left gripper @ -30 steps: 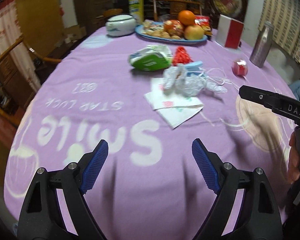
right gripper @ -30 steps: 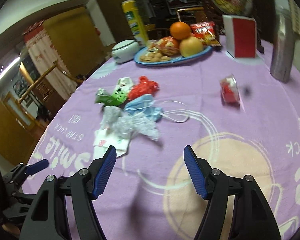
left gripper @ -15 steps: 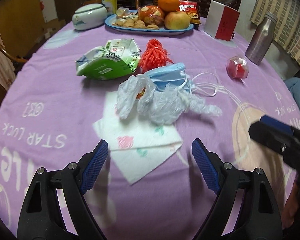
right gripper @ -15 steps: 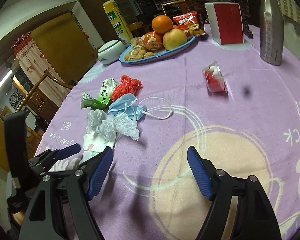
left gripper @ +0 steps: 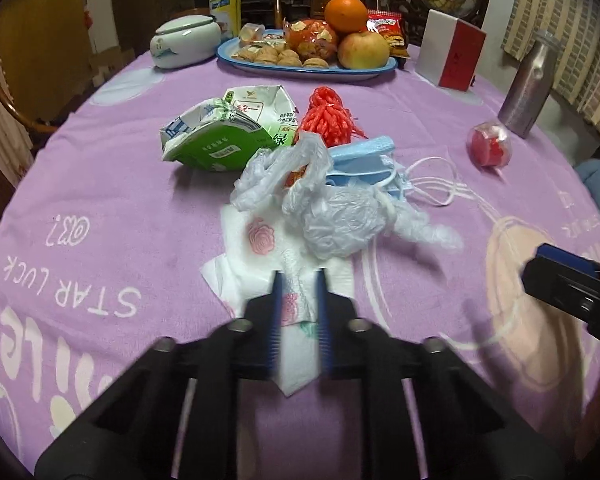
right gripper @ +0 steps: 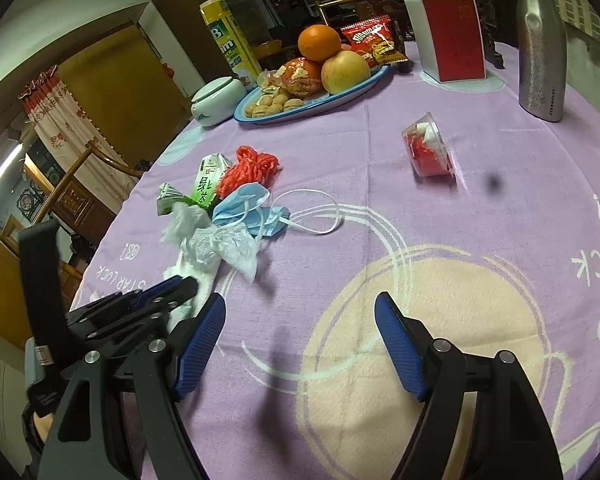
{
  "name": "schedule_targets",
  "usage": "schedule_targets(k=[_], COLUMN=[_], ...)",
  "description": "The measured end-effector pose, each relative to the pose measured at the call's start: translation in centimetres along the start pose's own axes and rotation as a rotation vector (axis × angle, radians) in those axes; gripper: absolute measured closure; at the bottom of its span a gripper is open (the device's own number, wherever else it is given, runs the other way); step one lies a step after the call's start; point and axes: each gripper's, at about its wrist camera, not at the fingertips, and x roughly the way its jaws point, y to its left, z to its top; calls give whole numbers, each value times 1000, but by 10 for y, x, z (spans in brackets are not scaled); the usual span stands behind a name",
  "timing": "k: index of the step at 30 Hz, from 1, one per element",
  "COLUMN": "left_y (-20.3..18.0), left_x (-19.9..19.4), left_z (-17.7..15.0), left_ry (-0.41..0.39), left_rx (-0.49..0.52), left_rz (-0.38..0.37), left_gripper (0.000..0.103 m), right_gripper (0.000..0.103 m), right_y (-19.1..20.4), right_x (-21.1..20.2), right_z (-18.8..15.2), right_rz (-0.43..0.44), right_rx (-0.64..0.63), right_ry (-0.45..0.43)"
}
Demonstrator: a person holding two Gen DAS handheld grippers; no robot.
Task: Collect trash
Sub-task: 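Grasp the white tissue with the left tool while the right tool grasps the clear plastic bag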
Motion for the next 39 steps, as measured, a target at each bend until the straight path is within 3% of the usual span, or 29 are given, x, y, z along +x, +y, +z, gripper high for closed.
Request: schedule_targets(k=[6,17,27,31,35,39], left_y=[12,67,95,106,114,119], left_x=[-40,-88,-103,-110,-117,-121], left_z=[-13,-50,-65,-75,-84,-89], left_ry=[-84,-143,-165,-166,-170,-173], left_rx=[-4,-128,-203,-226,-238,-254], left_rz=[13,24,9,19,31,35], left_gripper=[98,98,98,98,98,98], right_gripper=[27,27,27,28,39,67], right_y=[-3,9,98,113,123,131], right_x=[6,13,38,61,72,81], right_z=[0,-2,-8,-8,-9,-10], right_rz=[-21,-58,13,-23,-13,-3], right_rx=[8,-32,-266,-289,-296,-308], right_ry=[-3,-10,106,145,166,179])
